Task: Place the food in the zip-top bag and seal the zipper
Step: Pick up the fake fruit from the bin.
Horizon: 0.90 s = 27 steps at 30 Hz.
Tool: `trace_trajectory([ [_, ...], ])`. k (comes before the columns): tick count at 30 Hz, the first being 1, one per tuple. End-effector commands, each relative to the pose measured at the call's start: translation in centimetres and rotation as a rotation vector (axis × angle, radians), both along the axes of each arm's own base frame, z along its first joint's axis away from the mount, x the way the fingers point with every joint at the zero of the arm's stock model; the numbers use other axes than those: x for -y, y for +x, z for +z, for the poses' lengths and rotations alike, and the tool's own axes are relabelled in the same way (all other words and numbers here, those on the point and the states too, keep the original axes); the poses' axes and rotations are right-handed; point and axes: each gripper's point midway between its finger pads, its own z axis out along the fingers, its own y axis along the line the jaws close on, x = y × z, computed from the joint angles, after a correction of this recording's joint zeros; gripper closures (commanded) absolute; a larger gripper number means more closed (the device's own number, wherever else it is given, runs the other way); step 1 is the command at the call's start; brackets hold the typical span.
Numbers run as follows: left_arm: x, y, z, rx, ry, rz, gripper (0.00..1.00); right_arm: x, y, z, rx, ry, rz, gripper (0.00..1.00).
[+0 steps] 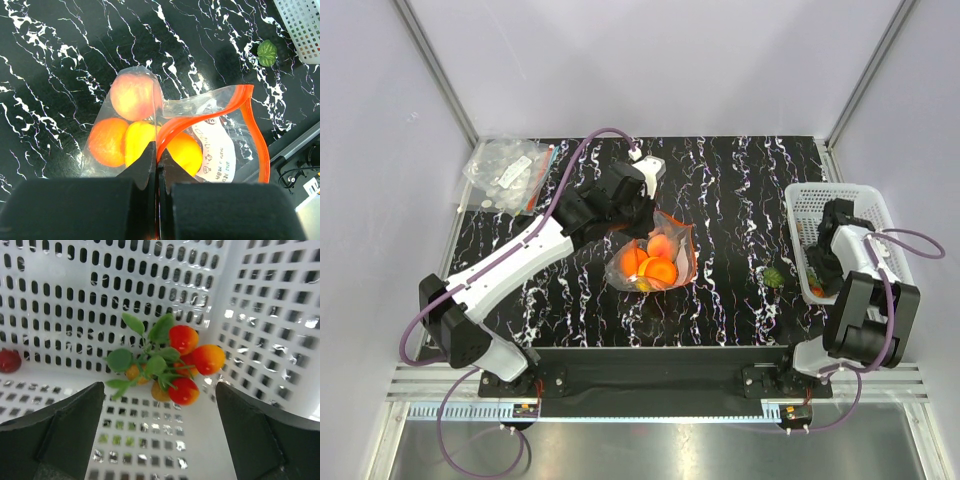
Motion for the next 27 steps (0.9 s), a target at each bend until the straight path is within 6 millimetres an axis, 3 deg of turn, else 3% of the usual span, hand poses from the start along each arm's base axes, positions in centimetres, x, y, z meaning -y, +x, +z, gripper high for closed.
trace_trajectory([
  [1, 0.3, 0.0, 2.4, 0.05, -0.073, -0.011, 1.0, 0.8, 0.4, -1.9, 0.031, -0.02, -0.068, 0.0],
  [3, 0.3, 0.0, 2.4, 0.051, -0.072, -0.01, 1.0, 0.7, -0.1, -3.0, 0.02, -0.008, -0.081, 0.0],
  [7, 0.3, 0.0, 2.5, 0.051, -0.07, -0.012, 1.0, 1.2, 0.1, -4.0, 0.029, -0.01, -0.11, 0.2],
  [10, 0.2, 0.0, 2.6, 0.055, -0.068, -0.011, 1.0, 1.5, 0.2, -4.7, 0.03, -0.015, -0.13, 0.29],
  [13, 0.1, 0.1, 2.4, 0.056, -0.063, -0.009, 1.0, 1.6, 0.0, -5.3, 0.02, 0.012, -0.135, 0.51],
  [14, 0.1, 0.1, 2.3, 0.054, -0.062, -0.008, 1.0, 1.8, 0.1, -5.1, 0.023, 0.004, -0.126, 0.68],
  [17, 0.2, 0.2, 2.5, 0.058, -0.065, -0.009, 1.0, 2.4, 0.0, -3.8, 0.055, -0.042, -0.125, 0.85],
  [18, 0.2, 0.1, 2.5, 0.058, -0.065, -0.01, 1.0, 2.6, 0.0, -2.8, 0.081, -0.062, -0.123, 1.0],
  [27, 0.1, 0.1, 2.7, 0.06, -0.065, -0.009, 1.0, 3.6, -0.4, 5.0, 0.233, -0.181, -0.09, 1.0],
])
